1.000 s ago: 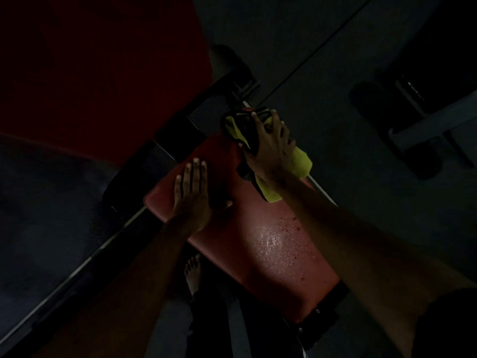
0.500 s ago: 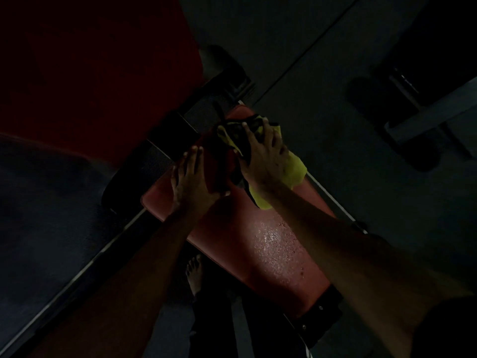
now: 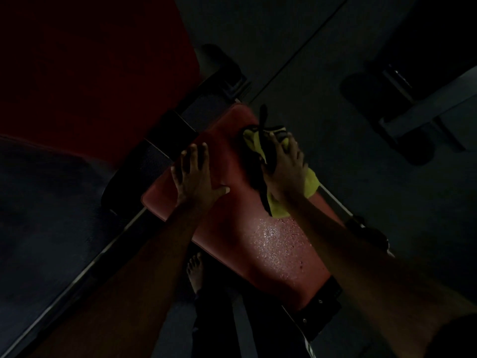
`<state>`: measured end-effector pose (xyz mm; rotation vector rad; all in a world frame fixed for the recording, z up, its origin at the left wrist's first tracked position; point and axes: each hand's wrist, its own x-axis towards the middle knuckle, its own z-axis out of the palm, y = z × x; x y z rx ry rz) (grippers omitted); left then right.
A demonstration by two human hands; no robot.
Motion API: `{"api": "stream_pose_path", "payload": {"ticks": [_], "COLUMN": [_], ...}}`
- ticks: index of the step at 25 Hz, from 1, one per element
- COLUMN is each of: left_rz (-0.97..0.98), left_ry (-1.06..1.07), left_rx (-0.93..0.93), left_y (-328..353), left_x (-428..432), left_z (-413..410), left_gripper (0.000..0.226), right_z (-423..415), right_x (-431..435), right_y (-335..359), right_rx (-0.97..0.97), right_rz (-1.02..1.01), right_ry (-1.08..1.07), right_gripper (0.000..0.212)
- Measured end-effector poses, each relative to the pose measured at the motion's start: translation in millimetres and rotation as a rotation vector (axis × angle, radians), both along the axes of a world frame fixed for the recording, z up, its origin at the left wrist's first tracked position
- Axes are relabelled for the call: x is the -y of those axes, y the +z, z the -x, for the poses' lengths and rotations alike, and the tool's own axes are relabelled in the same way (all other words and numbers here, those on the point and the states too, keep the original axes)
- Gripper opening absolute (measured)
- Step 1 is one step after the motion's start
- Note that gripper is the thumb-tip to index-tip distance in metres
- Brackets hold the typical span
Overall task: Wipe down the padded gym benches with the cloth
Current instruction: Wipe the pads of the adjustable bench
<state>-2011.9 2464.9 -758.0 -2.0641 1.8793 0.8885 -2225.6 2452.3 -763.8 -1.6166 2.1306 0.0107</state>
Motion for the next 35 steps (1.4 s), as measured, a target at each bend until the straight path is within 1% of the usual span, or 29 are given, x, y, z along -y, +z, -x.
{"api": "stream_pose_path", "payload": {"ticks": [2, 4, 8, 10, 12, 17, 19, 21, 24, 26, 28, 30, 32, 35], "left_rz": [-0.003, 0.005, 0.01, 0.0, -0.016, -0.024, -0.015, -0.005, -0.001, 0.004, 0.008, 0.001, 0.006, 0.016], "left_ry": [-0.014, -0.017, -0.009, -0.004, 0.003, 0.006, 0.008, 0.009, 0.009, -0.005, -0.01, -0.002, -0.005, -0.015], "left_rx": [0.015, 0.024, 0.023, 0.018, 0.019, 0.013, 0.01, 0.016, 0.005, 0.007, 0.009, 0.021, 0.047, 0.044], "left_y": [1.1, -0.6, -0.7, -0.9, -1.0, 0.9, -0.5, -2.6, -2.3, -3.5, -5.8, -7.6, -7.2, -6.2], "left_x": [1.2, 2.0, 2.1, 2.7, 3.3, 3.7, 2.6, 2.4, 1.6, 0.1, -0.2, 0.3, -0.2, -1.7], "left_z": [0.8, 1.5, 2.2, 2.3, 1.8, 2.2, 1.8, 1.7, 0.9, -0.4, -1.4, -2.3, 1.0, 2.3], "left_gripper": [0.128, 0.128, 0.128, 0.129, 0.129, 0.129, 0.129, 0.128, 0.127, 0.127, 0.128, 0.129, 0.129, 0.128], "right_z": [-1.8, -14.1, -39.6, -34.0, -15.3, 40.7, 42.4, 29.3, -1.8, -10.9, -7.0, 8.2, 30.0, 50.2], "right_x": [-2.0, 17.1, 65.9, 70.5, 49.4, -63.3, -80.0, -65.2, -12.5, 26.3, 40.6, 24.5, -11.0, -79.1], "right_y": [-0.9, -5.1, -7.7, -9.4, -8.9, -0.8, -2.1, -5.9, -9.7, -12.6, -15.9, -16.9, -14.7, -7.7], "right_rx": [-0.04, -0.053, -0.039, -0.001, 0.031, -0.03, -0.058, -0.067, -0.061, -0.044, -0.032, -0.016, -0.045, -0.073], "right_rz": [-0.011, -0.026, -0.056, -0.049, -0.018, -0.026, -0.012, -0.015, -0.038, -0.046, -0.029, 0.02, 0.068, 0.029], "right_ry": [0.067, 0.1, 0.12, 0.131, 0.131, 0.045, 0.026, -0.035, -0.09, -0.064, 0.015, 0.102, 0.117, -0.031], "right_gripper": [0.07, 0.074, 0.077, 0.076, 0.077, 0.084, 0.082, 0.078, 0.071, 0.068, 0.068, 0.069, 0.07, 0.072]}}
